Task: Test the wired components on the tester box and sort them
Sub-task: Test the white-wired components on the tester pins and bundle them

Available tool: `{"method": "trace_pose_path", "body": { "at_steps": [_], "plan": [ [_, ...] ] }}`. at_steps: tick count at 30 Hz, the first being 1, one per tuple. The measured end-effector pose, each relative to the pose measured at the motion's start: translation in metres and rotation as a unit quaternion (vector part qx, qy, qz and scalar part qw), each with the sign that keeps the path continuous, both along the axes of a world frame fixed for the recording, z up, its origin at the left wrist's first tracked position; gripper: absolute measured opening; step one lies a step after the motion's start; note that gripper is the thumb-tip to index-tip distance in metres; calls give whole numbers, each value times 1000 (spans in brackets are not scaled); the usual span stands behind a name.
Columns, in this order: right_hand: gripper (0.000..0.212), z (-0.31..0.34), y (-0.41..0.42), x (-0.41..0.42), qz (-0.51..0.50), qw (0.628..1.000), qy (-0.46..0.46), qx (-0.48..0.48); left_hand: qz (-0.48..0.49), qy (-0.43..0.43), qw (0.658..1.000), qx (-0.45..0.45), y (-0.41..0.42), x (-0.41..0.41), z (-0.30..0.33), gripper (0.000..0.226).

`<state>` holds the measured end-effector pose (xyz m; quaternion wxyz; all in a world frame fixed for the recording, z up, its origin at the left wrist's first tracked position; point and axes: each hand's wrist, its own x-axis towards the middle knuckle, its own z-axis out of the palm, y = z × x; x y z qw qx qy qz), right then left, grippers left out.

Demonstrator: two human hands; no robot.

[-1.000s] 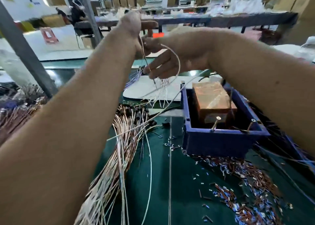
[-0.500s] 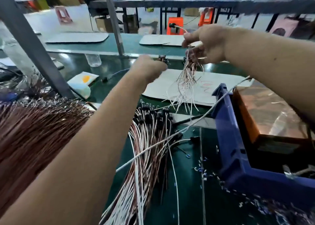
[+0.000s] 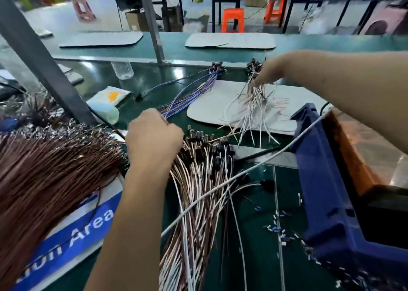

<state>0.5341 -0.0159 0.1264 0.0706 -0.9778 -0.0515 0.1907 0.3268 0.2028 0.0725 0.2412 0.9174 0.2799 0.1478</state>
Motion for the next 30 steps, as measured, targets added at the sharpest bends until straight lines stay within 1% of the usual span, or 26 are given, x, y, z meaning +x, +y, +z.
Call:
{"method": "trace_pose_path", "body": {
  "at_steps": [2,3,5,7,10,11,13,14,15,17,18,19,21,23,25,26,28,30],
  "plan": [
    [60,-6,5,-11,41,998,-9,-38,2,62,998,-11,3,-14,-10,20],
    [57,-8,8,-17,62,997,-12,-50,-1,81,996,-19,2,-17,-14,23],
    [43,-11,13,-32,111,992,-23,-60,-11,90,995,-31,-1,-22,-19,24],
    [32,-11,24,-51,162,984,-10,-68,-21,87,995,-33,-4,-24,-17,25],
    [21,-11,37,-87,204,974,72,-66,-39,88,995,-23,-10,-28,-8,17],
    [17,-11,38,-101,214,966,115,-88,-40,82,996,-20,-14,-31,-3,14],
    [12,-12,40,-124,236,942,180,-155,-35,66,997,-11,-22,-36,3,22],
    [15,-15,40,-135,249,930,193,-188,-37,50,998,0,-28,-39,6,29],
    [23,-18,40,-143,261,917,202,-222,-52,30,998,11,-36,-41,7,33],
    [39,-22,37,-157,265,907,195,-264,-124,-8,992,16,-57,-47,9,27],
    [42,-25,36,-162,269,903,189,-276,-162,-13,987,11,-67,-50,8,23],
    [40,-25,33,-167,279,902,174,-280,-193,-10,981,4,-76,-54,7,20],
    [31,-27,30,-174,288,909,151,-262,-238,9,971,9,-90,-60,3,18],
    [26,-24,29,-178,259,922,164,-235,-266,31,963,35,-96,-61,-2,18],
    [24,-10,26,-180,240,935,160,-207,-274,43,959,60,-98,-62,-7,18],
    [23,1,24,-180,239,944,144,-178,-271,36,960,58,-98,-63,-8,19],
    [16,26,20,-181,240,960,96,-106,-257,14,966,25,-97,-65,-9,19],
    [12,52,12,-185,252,965,39,-60,-245,-9,969,-7,-100,-68,-9,20]
  ]
}}
